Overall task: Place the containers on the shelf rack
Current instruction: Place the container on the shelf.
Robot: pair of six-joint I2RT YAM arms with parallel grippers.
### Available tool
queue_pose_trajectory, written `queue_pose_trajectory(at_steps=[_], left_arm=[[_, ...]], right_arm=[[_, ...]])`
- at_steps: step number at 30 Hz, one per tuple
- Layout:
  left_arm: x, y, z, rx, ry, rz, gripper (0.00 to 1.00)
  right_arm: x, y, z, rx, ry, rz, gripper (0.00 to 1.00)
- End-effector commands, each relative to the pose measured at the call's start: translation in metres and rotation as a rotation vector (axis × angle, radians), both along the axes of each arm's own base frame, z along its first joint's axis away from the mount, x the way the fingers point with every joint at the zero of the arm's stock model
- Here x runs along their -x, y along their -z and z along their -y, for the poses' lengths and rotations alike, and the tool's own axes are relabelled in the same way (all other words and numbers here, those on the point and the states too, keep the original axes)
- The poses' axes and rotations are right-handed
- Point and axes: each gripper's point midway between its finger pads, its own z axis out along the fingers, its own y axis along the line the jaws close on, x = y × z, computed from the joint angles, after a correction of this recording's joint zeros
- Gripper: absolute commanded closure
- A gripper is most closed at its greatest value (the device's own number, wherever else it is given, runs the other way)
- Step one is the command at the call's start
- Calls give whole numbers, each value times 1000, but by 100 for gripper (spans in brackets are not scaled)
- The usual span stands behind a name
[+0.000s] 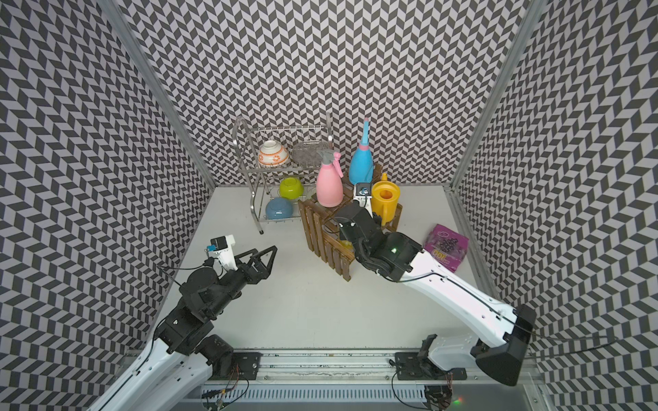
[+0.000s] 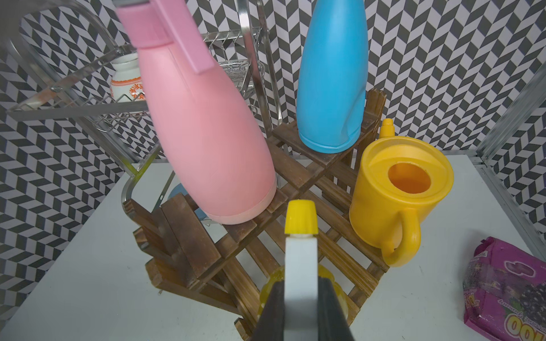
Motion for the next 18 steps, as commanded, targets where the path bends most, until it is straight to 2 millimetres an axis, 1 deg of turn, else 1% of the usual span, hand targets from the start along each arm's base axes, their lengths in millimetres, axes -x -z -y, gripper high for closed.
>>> queue_pose_trajectory(at_steps=[1, 5, 7, 8, 9, 14, 18], left_arm=[[2, -2, -2, 5, 1, 5, 0], [2, 0, -2, 1, -1, -3, 0], [2, 1, -2, 0, -1, -6, 0], [6, -7, -5, 15, -2, 19, 0], [7, -8, -5, 16, -2, 22, 0], [7, -8, -5, 17, -1, 22, 0], [7, -9, -5, 16, -1, 24, 0]], right_arm=[[-4, -10, -7, -18, -3, 33, 82], [-5, -6, -11, -20, -9, 24, 76], [-6, -5, -12, -25, -11, 22, 70], [-6, -4, -13, -26, -13, 22, 67], [-6, -4, -14, -30, -16, 23, 64], [-4, -8, -15, -45, -25, 30, 61], [-3, -11, -13, -52, -29, 35, 54]])
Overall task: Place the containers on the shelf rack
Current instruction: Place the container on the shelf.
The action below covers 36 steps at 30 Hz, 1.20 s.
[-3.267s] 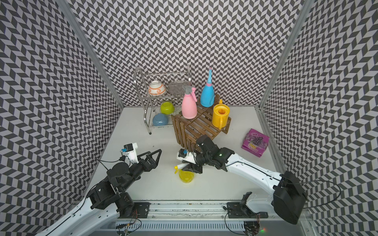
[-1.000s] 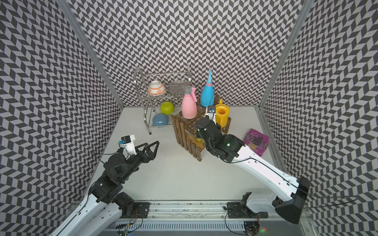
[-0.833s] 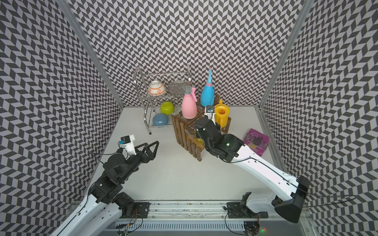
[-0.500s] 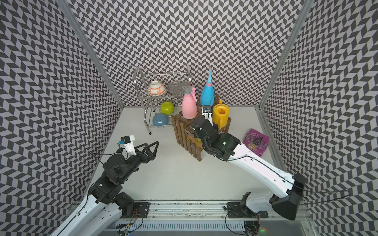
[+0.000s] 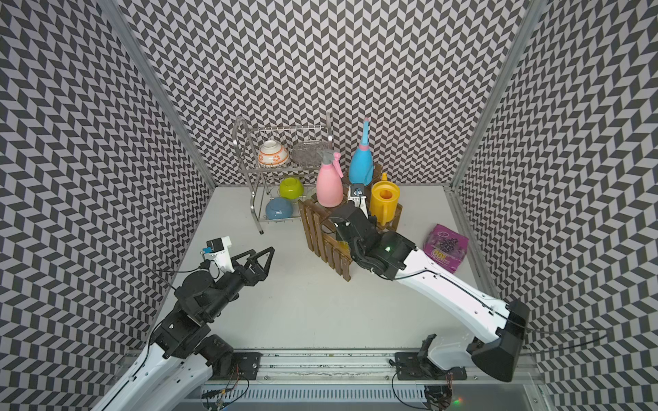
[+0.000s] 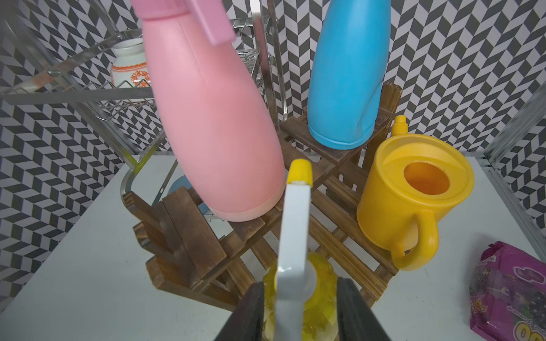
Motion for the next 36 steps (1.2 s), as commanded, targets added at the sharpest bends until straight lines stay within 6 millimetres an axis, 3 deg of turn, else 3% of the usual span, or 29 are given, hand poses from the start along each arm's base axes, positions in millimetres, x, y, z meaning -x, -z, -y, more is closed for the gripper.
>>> queue_pose_trajectory(at_steps=[1, 15, 19, 23, 24, 26, 28, 29, 32, 36], left_arm=[[1, -4, -1, 5, -2, 7, 0], [1, -10, -1, 5, 4, 15, 0], [0, -12, 2, 10, 13, 16, 0], [1, -15, 4, 18, 27, 21, 0], [2, -15, 4, 19, 31, 23, 0], [2, -15, 6, 26, 40, 23, 0], [3, -16, 9, 35, 55, 26, 0], [3, -16, 11, 41, 66, 29, 0], [7, -19, 20, 83, 122, 67, 0], [11, -8, 25, 115, 158, 49, 0]], right_arm=[[1, -16, -3, -53, -13, 41, 54], [27, -40, 11, -128, -97, 89, 42], [50, -54, 10, -165, -252, 158, 36], [86, -71, 13, -209, -445, 305, 33], [99, -83, 18, -239, -489, 365, 34], [112, -87, 28, -259, -518, 438, 34], [121, -84, 41, -271, -513, 497, 34], [120, -68, 42, -257, -503, 493, 33], [127, -50, 61, -267, -463, 551, 26], [130, -18, 81, -277, -399, 571, 14]])
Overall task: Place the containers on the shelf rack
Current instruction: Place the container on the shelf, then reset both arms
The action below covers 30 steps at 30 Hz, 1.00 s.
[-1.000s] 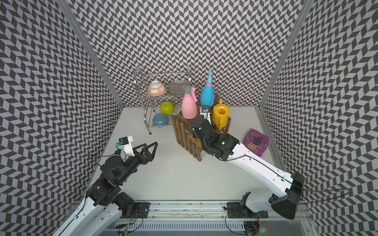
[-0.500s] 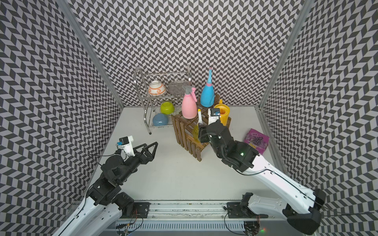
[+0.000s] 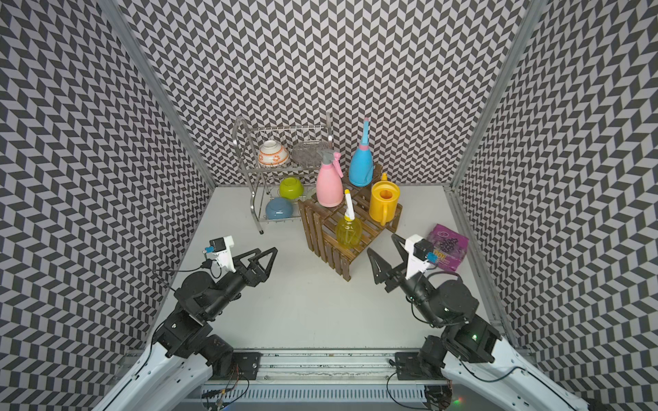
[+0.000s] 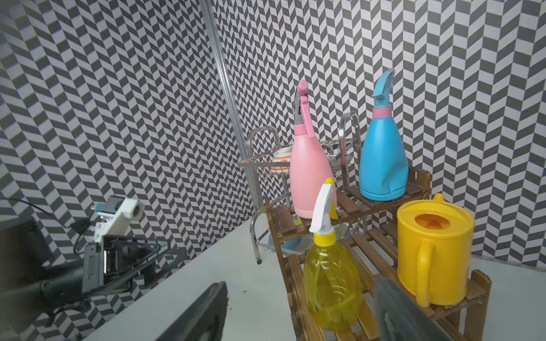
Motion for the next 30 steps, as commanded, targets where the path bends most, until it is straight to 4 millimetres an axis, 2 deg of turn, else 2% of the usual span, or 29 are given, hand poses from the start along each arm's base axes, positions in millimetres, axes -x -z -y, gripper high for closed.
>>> queue_pose_trajectory(at_steps=[1, 5, 11, 15, 16, 17, 24, 30], left_arm=[[4, 4, 5, 36, 42, -3, 0], [6, 13, 0, 17, 19, -33, 0], [6, 18, -3, -38, 3, -64, 0], [2, 18, -7, -116, -17, -80, 0], [0, 20, -8, -148, -24, -88, 0], [-3, 21, -8, -181, -31, -97, 0], [-17, 3, -9, -327, -51, -15, 0], [-24, -4, -16, -438, -91, 87, 0]], right_arm=[[-2, 9, 13, -45, 64, 46, 11], [-8, 38, 36, -102, 172, -15, 0], [-8, 70, 63, -201, 265, -58, 0], [-6, 78, 71, -244, 287, -61, 0], [-10, 94, 68, -226, 295, -85, 0], [-11, 100, 67, -218, 300, -99, 0], [-25, 132, 75, -268, 406, -198, 0], [-34, 146, 103, -314, 564, -241, 0]])
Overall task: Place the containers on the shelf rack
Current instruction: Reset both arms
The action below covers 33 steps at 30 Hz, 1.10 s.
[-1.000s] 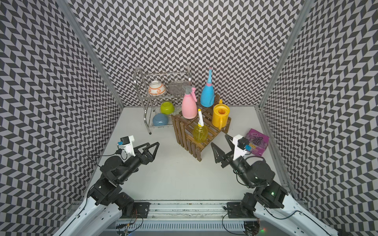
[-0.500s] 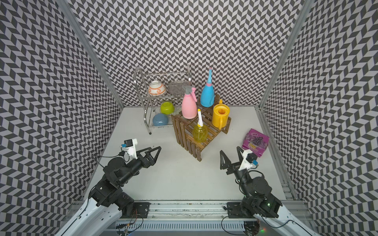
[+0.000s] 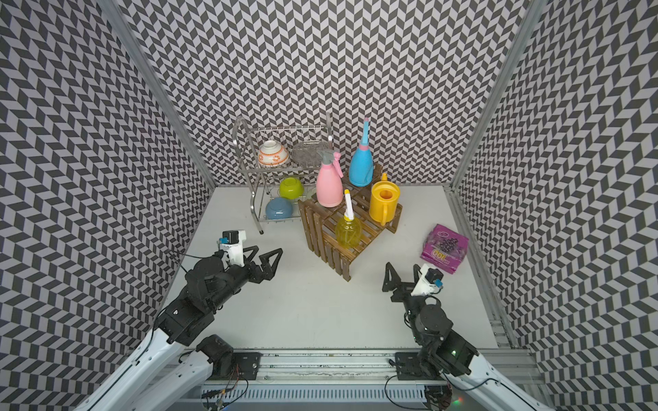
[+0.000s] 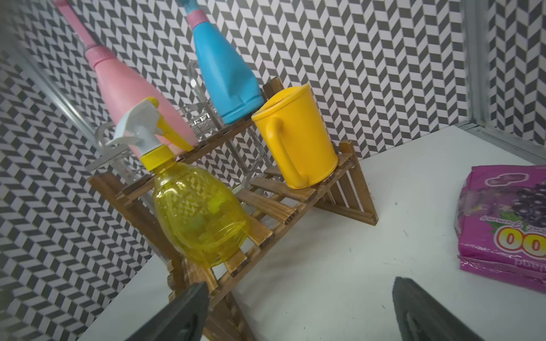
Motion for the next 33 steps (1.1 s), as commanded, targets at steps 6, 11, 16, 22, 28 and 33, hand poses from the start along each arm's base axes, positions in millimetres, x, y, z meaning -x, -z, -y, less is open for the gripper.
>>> queue_pose_trajectory(at_steps=[6, 11, 16, 22, 28, 33], left_arm=[[7, -17, -9, -57, 7, 154, 0], [16, -20, -12, -47, 11, 198, 0], [18, -25, -18, -64, -17, 237, 0], [17, -29, -24, -95, -49, 256, 0], [15, -30, -28, -110, -72, 250, 0], [11, -26, -30, -107, -95, 230, 0]], right_arm=[[-21, 0, 40, -8, 199, -12, 0], [-54, 19, 51, 57, 224, -99, 0], [-76, 21, 62, 140, 261, -104, 0], [-93, 16, 84, 115, 311, -48, 0], [-126, 19, 89, 268, 298, -127, 0], [-129, 48, 95, 290, 302, -125, 0]])
